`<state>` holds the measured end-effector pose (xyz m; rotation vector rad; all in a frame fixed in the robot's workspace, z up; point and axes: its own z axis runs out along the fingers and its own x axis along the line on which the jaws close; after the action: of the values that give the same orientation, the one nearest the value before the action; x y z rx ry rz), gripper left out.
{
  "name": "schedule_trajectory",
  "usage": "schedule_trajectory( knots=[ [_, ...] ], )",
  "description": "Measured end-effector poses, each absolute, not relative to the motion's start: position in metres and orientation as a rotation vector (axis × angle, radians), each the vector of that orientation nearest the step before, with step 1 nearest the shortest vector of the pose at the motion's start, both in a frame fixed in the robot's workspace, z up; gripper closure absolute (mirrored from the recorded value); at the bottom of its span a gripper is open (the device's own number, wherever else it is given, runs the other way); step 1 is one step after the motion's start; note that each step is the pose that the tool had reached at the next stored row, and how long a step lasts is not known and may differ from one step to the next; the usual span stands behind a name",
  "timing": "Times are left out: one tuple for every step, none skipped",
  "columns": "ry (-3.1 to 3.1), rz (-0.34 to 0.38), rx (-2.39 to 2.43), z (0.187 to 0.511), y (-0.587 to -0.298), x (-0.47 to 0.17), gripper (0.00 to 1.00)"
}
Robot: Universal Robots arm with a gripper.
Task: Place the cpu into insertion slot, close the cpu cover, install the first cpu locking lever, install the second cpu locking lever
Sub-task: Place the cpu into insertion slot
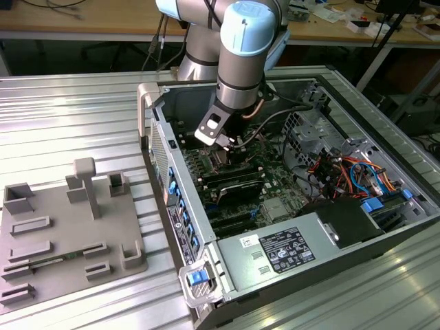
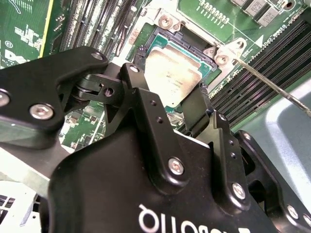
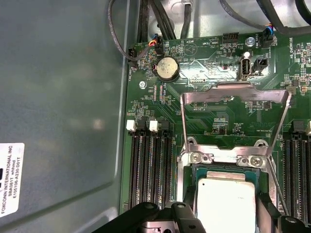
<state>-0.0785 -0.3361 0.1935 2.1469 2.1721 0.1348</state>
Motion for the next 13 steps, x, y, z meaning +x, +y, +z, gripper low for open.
schedule_trajectory(
  knots=[
    [2.172, 0.135, 2.147, 0.1934, -0.3361, -0.0785, 0.45],
    [2.172, 0.135, 2.147, 0.1934, -0.3360, -0.0785, 0.45],
    [2.172, 0.136, 2.147, 0.1932, -0.3359, -0.0785, 0.39],
    [2.172, 0.136, 2.147, 0.1932, -0.3359, -0.0784, 0.39],
    [2.172, 0.135, 2.147, 0.1933, -0.3359, -0.0785, 0.39],
    [2.172, 0.135, 2.147, 0.1933, -0.3360, -0.0785, 0.39],
    [2.173, 0.135, 2.147, 0.1934, -0.3360, -0.0786, 0.39],
    [2.176, 0.134, 2.143, 0.1934, -0.3361, -0.0785, 0.39],
    [2.180, 0.133, 2.137, 0.1935, -0.3361, -0.0785, 0.39],
    [2.182, 0.132, 2.134, 0.1937, -0.3361, -0.0785, 0.39],
    [2.183, 0.132, 2.134, 0.1945, -0.3361, -0.0785, 0.39],
    [2.183, 0.132, 2.134, 0.1962, -0.3361, -0.0785, 0.39],
    [2.183, 0.133, 2.134, 0.1963, -0.3361, -0.0785, 0.39]
  ],
)
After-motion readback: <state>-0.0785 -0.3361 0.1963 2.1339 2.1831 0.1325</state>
